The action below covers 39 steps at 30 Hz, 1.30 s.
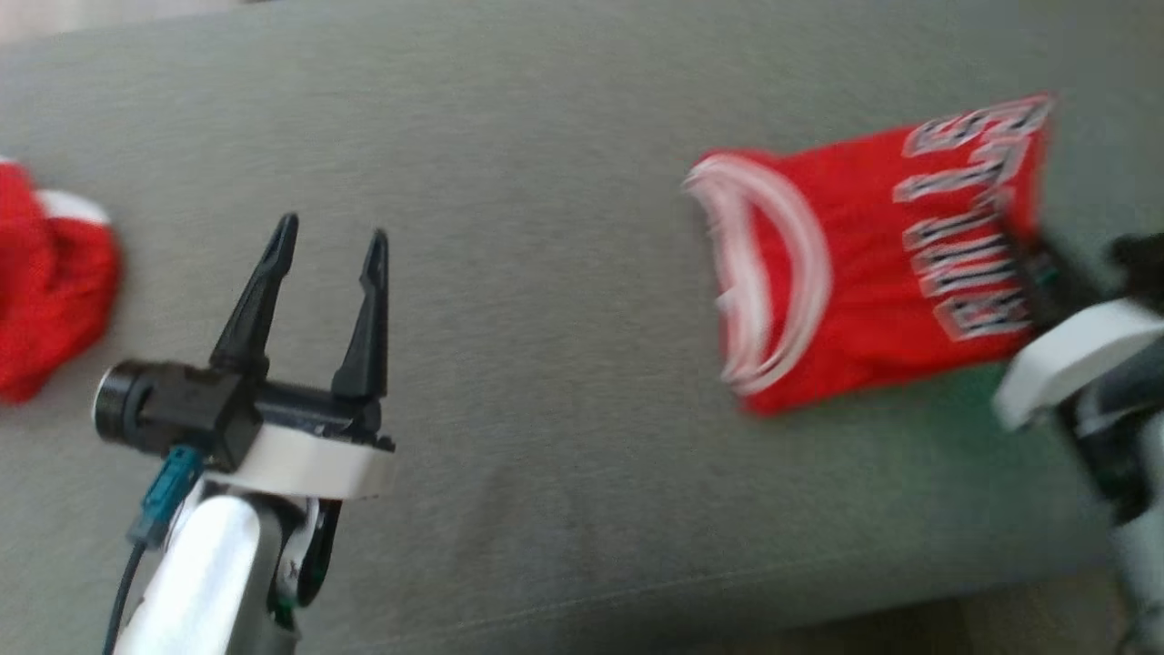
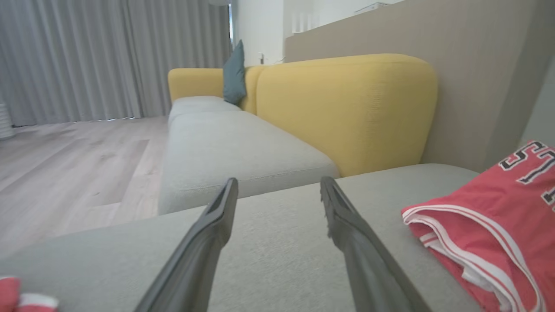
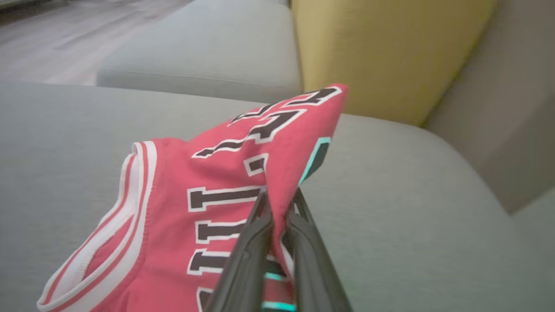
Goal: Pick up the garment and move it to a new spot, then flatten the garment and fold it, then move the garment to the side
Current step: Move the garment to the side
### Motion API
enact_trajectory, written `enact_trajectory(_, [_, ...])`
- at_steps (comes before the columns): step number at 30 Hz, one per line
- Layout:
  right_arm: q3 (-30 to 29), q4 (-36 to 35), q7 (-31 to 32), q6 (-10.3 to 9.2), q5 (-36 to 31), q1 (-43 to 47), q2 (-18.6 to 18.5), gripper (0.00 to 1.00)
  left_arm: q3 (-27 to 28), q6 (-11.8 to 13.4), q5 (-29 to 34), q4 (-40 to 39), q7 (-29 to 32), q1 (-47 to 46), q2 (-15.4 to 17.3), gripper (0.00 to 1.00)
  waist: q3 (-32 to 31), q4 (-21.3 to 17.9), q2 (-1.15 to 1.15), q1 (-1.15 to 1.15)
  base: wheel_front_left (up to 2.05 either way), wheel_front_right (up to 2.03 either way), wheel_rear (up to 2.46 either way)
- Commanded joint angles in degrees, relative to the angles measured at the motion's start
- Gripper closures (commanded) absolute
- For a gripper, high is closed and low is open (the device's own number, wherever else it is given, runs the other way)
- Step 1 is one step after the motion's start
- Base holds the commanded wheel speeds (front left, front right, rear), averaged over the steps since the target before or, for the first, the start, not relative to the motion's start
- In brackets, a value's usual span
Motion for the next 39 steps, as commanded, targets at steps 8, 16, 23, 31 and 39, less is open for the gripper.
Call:
enact_trajectory(8, [-5.1,-2.0,0.2,-0.04,1.2,-8.1,-7.8,1.00,0.4,-2.2,2.0,-2.5,-0.7,-6.5,0.9,0.00,6.6,-7.5,0.00,0.00,0.00,0.00,0.00])
enact_trajectory(16, [-9.2,-3.5,1.7,-0.04,0.6,-10.8,-10.4,1.00,-0.9,-3.5,2.8,-3.4,-0.7,-10.2,1.3,0.00,11.6,-8.6,0.00,0.00,0.00,0.00,0.00])
enact_trajectory(23, [-13.6,-4.7,0.7,-0.04,-5.6,-12.4,-9.0,1.00,-1.8,-4.7,3.4,-3.9,-0.5,-13.7,1.5,0.00,16.3,-8.3,0.00,0.00,0.00,0.00,0.00])
enact_trajectory(31, [-21.5,-1.0,-3.2,-0.04,-14.9,-14.8,-5.2,0.65,-3.3,-6.6,3.4,-3.4,-0.6,-18.9,0.5,0.00,22.4,-4.2,0.00,0.00,0.00,0.00,0.00])
enact_trajectory(39, [-27.3,-0.8,-7.9,-0.04,-19.7,-14.0,-0.4,0.00,-2.4,-6.9,3.0,-2.7,-0.7,-19.3,-0.3,0.00,23.5,-2.5,0.00,0.00,0.00,0.00,0.00])
